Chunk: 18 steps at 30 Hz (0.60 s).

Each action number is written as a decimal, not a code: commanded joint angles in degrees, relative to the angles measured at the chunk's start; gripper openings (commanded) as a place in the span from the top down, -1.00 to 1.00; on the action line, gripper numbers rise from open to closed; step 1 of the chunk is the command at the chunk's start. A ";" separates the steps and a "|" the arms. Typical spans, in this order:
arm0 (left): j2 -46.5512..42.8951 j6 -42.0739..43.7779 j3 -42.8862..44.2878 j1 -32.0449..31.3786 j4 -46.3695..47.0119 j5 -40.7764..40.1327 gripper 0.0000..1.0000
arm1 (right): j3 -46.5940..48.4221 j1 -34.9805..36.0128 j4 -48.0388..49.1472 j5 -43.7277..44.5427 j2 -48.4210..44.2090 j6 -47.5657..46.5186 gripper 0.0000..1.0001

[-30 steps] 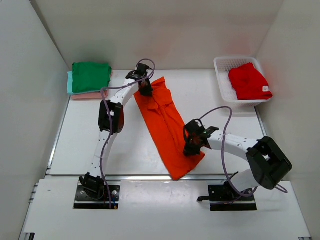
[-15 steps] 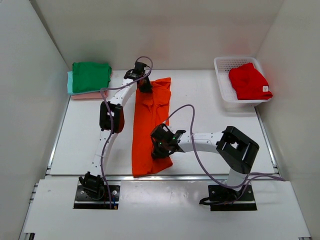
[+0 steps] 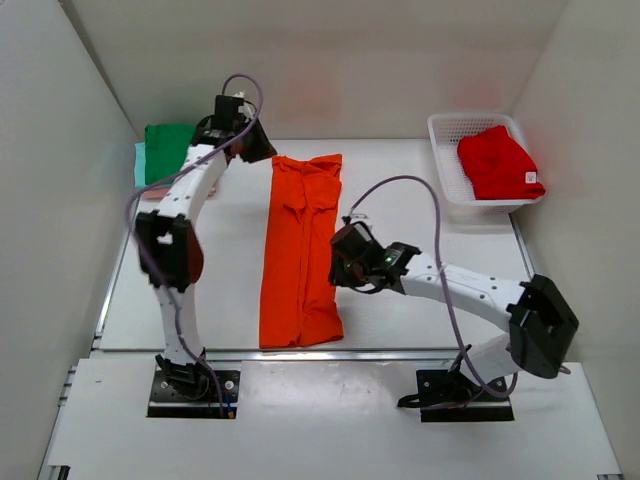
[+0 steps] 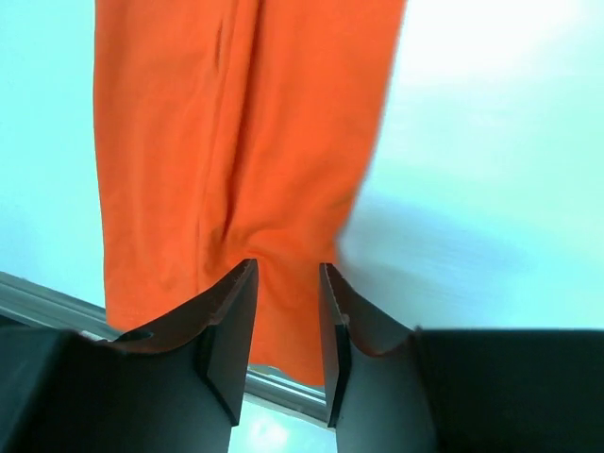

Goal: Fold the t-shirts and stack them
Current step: Rotate the tshirt 90 degrees, then grab the bottom of the folded rectangular tshirt with both arms

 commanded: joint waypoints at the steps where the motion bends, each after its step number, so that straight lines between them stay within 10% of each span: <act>1: -17.76 6.73 -20.70 -1.21 -5.20 1.00 0.35 | -3.38 -3.10 -3.87 -1.77 -3.93 -5.60 0.40; 7: -50.99 4.28 -67.41 -9.72 2.70 -5.76 -0.03 | -9.44 -2.41 -0.27 -7.94 -7.53 -1.31 0.32; 18: -73.76 -8.37 -92.60 -15.10 0.34 -2.97 -0.04 | -17.71 2.34 9.22 -16.90 -5.95 8.45 0.26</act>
